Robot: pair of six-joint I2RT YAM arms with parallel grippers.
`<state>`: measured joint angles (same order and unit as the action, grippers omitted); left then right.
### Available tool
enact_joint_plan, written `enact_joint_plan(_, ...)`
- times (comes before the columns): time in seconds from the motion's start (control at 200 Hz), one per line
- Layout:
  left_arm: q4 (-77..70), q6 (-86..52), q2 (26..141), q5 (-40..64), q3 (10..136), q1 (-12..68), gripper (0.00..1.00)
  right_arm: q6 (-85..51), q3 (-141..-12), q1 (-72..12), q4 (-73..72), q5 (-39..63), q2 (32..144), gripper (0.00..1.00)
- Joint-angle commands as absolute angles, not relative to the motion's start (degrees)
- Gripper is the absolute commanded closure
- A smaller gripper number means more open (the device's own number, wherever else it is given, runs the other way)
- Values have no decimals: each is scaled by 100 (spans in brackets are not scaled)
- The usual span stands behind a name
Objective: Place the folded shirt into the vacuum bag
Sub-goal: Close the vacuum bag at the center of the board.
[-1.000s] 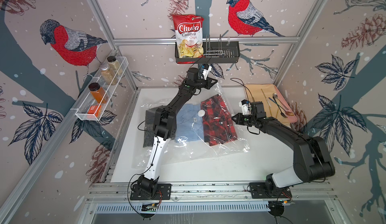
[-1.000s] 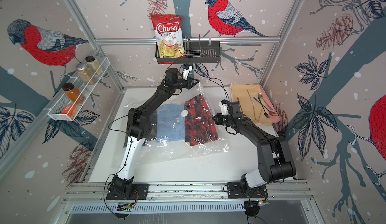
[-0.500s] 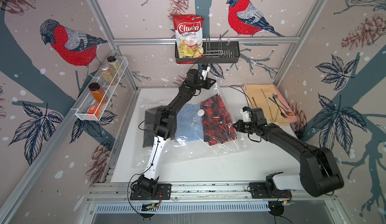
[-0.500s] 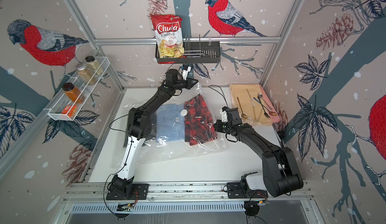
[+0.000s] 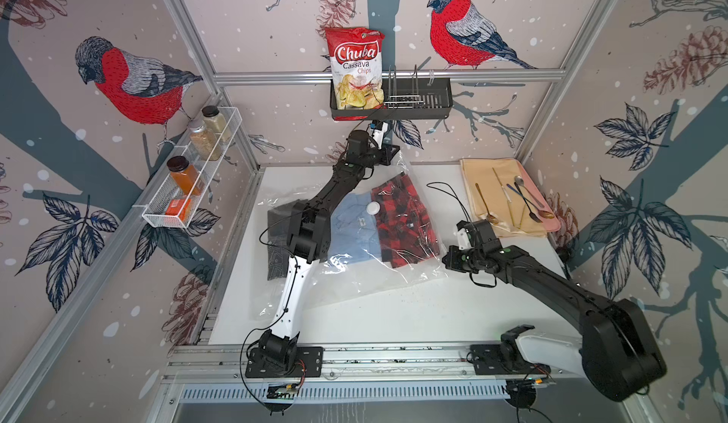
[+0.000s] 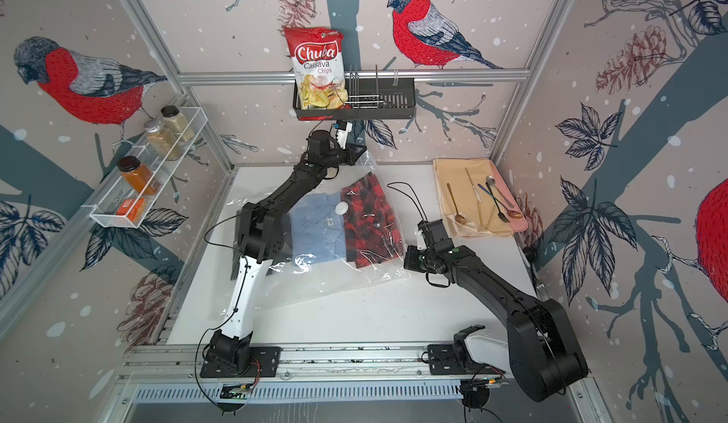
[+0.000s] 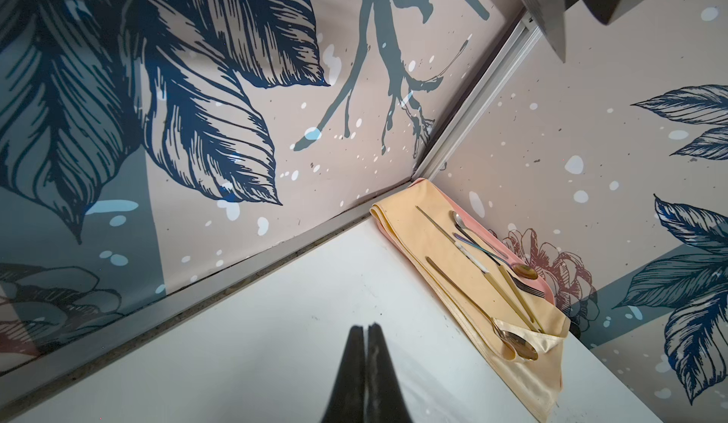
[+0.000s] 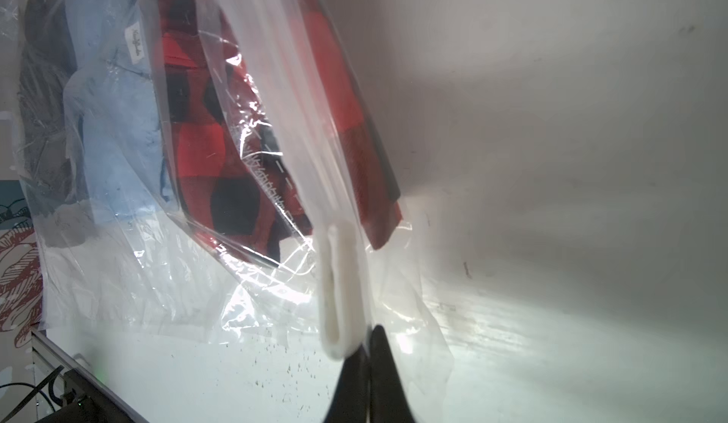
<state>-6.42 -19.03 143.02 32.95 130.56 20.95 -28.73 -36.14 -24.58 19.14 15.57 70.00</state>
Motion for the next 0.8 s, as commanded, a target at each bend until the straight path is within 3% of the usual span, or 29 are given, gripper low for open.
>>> enact_joint_plan(0.0, -1266, -1925, 14279, 3045, 13038, 2013, 100, -3125, -3513, -2613, 2384, 1426, 6979, 100)
enact_joint_plan(0.33, -1365, -1948, 14172, 3274, 12762, 2006, 100, -3279, -3388, -2698, 2275, 1276, 6856, 100)
enact_joint_plan(0.605, -1340, -1866, 14012, 4043, 12480, 2006, 100, -3006, -4037, -2221, 2296, 1283, 6693, 59)
enact_joint_plan(0.795, -1211, -1722, 14044, 4456, 12419, 2000, 100, -2607, -4327, -1527, 2062, 1831, 6513, 48)
